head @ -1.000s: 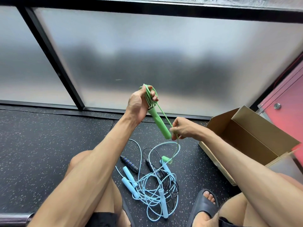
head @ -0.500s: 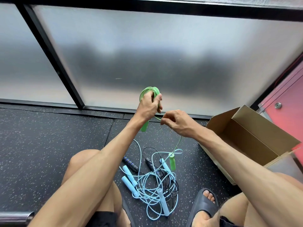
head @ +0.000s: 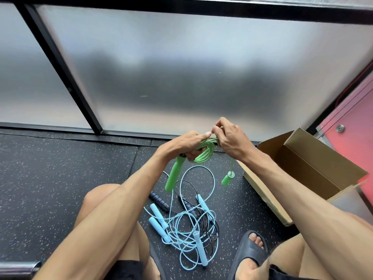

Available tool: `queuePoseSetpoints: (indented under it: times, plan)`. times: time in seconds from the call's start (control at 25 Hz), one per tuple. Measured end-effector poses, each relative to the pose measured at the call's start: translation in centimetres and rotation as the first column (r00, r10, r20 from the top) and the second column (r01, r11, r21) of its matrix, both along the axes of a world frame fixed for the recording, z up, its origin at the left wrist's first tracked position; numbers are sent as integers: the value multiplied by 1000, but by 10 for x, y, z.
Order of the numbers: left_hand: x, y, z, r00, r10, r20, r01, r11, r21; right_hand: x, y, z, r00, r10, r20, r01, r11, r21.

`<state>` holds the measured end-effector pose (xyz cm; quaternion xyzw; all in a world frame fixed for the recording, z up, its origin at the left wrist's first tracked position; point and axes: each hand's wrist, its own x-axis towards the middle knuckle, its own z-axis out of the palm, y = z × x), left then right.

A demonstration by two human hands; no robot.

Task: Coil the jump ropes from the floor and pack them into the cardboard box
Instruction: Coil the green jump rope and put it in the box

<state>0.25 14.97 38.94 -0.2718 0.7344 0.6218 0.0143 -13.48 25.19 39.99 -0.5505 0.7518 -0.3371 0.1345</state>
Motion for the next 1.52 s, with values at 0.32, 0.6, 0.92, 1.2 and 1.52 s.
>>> queuePoseSetpoints:
  times: [0.32,0.6,0.92,1.2,1.52]
  plan:
    - [11,-16,15,893,180,-412,134,768,626,-3,0,-12,883,-6,469,-31,997,70]
    - [8,-17,16,758,449,-472,-50,762,645,7,5,-19,832,-31,554,-173,934,312]
    - [3,-32,5,511,723,-465,-500,690,524,13,11,-28,866,-15,499,-223,882,414]
    - [-4,-26,-11,750,485,-449,-623,746,-235,21,7,-10,896,134,424,-308,875,373]
    - [-7,-13,-40,992,128,2,-78,617,-783,19,12,-3,978,180,102,-207,876,436]
